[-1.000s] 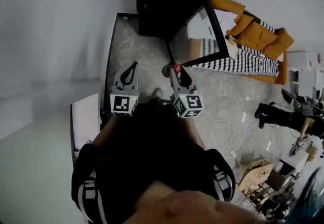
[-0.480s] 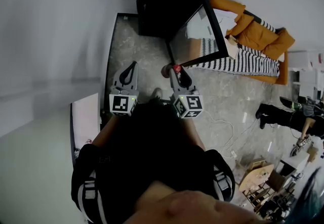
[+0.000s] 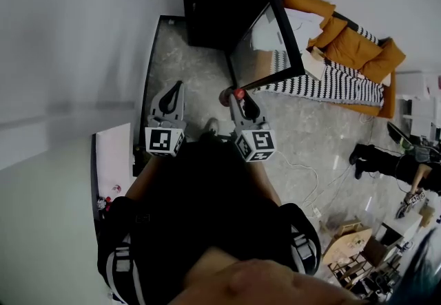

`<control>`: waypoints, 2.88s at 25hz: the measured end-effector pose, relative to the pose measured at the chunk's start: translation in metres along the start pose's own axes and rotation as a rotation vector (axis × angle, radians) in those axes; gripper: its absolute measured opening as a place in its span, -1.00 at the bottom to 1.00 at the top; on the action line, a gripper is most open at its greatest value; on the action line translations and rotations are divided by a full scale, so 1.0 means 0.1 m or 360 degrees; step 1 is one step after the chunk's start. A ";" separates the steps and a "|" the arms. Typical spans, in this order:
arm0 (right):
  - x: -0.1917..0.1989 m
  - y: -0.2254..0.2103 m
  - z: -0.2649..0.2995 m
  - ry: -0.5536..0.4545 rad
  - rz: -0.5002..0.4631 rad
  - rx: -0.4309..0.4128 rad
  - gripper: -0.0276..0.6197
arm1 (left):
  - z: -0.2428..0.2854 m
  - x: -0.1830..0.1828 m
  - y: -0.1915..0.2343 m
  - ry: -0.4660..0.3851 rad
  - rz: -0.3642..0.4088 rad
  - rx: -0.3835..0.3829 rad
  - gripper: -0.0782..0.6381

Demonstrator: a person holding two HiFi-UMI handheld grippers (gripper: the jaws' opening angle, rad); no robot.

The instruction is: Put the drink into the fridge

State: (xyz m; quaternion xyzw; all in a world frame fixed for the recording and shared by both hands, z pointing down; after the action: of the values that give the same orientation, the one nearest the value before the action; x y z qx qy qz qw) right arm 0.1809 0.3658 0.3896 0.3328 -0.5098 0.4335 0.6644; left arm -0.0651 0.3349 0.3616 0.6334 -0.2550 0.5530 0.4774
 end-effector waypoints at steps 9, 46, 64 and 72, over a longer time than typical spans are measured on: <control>0.14 -0.37 -0.09 -0.0010 -0.0047 -0.0125 -0.53 | 0.18 0.23 -0.42 -0.0052 0.0017 -0.0071 -0.77; -0.22 -0.44 1.84 0.0091 -0.0057 0.0109 -0.53 | 1.78 -0.26 1.22 0.0031 -0.0057 0.0073 -0.77; -0.38 -0.54 2.90 0.0114 -0.0129 0.0093 -0.53 | 2.34 -0.36 1.91 0.0114 -0.0087 0.0040 -0.77; -0.36 -0.97 3.32 0.0093 -0.0220 -0.0109 -0.53 | 2.61 -0.38 1.68 -0.0043 -0.0101 -0.0158 -0.77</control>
State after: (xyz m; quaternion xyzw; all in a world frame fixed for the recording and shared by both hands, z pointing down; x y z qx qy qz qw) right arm 0.1370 0.0246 0.4405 0.3314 -0.4806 0.3785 0.7183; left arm -0.0982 0.0262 0.3974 0.6242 -0.2682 0.5156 0.5221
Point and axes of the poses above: the fingertips, and each gripper's own axes: z forward along the fingers, y to its left, x out of its underside, the point moved 10 cm from there along -z, backward along the fingers, and after that the axes turned 15 degrees about -z, right-handed, at the moved point
